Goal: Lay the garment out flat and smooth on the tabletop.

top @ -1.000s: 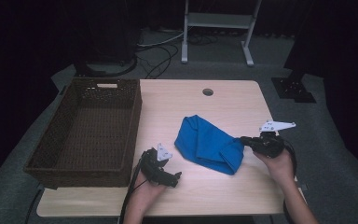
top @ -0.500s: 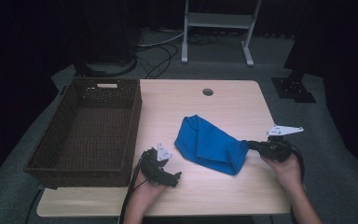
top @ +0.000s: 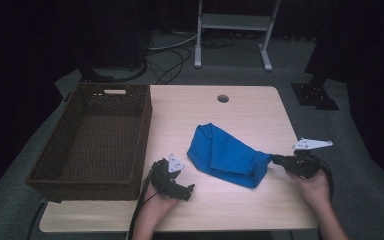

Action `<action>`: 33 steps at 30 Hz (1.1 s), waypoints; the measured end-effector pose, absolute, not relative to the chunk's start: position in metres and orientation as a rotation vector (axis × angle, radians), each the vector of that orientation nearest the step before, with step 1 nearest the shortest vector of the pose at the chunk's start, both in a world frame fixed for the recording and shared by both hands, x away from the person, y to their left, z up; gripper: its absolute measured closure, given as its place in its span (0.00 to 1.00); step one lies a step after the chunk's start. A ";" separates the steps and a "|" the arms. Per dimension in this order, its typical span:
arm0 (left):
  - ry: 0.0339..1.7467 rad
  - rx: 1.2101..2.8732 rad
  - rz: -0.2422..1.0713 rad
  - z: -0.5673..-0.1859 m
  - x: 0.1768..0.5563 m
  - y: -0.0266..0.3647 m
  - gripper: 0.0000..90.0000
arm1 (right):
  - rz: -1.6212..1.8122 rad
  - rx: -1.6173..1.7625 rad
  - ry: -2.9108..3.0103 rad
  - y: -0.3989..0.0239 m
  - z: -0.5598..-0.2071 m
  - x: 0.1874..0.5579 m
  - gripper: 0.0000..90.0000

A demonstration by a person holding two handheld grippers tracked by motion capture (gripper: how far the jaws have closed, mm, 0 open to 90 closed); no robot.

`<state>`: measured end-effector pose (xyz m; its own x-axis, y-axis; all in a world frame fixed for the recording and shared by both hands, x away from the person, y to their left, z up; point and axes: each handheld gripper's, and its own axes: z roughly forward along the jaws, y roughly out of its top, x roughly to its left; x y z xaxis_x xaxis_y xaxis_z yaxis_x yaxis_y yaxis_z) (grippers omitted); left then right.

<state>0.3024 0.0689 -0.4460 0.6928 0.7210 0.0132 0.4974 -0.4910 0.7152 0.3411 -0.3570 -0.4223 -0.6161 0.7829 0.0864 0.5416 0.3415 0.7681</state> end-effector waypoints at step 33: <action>0.943 2.188 0.414 -0.446 0.303 0.069 0.00 | 1.209 1.200 2.225 -0.353 -0.412 0.340 0.12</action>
